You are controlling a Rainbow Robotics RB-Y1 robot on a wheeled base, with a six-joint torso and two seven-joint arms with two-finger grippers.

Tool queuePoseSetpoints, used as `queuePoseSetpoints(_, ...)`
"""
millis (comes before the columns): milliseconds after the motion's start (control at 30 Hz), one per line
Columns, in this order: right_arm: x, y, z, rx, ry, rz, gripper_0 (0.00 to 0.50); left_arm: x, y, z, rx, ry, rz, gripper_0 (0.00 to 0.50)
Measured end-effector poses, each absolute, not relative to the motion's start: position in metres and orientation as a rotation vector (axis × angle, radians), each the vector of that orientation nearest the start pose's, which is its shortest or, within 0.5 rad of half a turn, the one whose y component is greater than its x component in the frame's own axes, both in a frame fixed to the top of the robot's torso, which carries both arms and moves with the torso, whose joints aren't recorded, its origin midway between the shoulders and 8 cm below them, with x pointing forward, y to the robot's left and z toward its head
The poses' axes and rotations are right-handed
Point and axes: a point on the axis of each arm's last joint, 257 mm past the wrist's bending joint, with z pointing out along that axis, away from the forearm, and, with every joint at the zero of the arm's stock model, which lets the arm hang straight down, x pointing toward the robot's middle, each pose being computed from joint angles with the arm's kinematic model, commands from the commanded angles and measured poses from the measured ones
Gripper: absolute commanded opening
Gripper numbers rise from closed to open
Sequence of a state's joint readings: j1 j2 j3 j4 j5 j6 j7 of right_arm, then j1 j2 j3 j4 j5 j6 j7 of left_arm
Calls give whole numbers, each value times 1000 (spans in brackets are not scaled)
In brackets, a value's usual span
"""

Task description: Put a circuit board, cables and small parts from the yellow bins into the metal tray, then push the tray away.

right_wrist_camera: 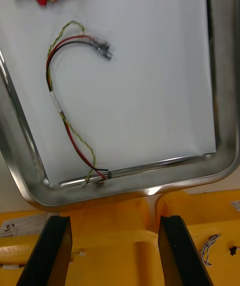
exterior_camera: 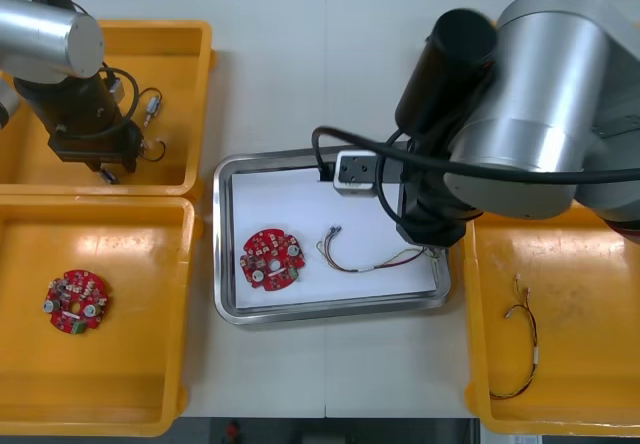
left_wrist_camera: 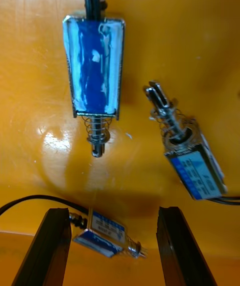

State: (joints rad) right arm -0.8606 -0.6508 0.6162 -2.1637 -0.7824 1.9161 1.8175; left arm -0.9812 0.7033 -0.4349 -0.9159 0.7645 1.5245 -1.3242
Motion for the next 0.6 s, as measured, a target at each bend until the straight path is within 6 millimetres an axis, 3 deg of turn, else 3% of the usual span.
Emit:
queuePoseSetpoints(200,416,-120,-117,-1551,2042,-316,500,549,355,-236,-133,2901,168,500)
queuePoseSetpoints(433,423,-155,-112,-1356,2138,-256,500,549,356,-236,-129,2903,171,500)
queuePoseSetpoints(533,427,-169,-109,-1193,2212,-213,500,548,356,-237,-130,2904,172,488)
queuePoseSetpoints(600,432,-178,-105,-1048,2263,-190,500,548,356,-237,-129,2904,173,262)
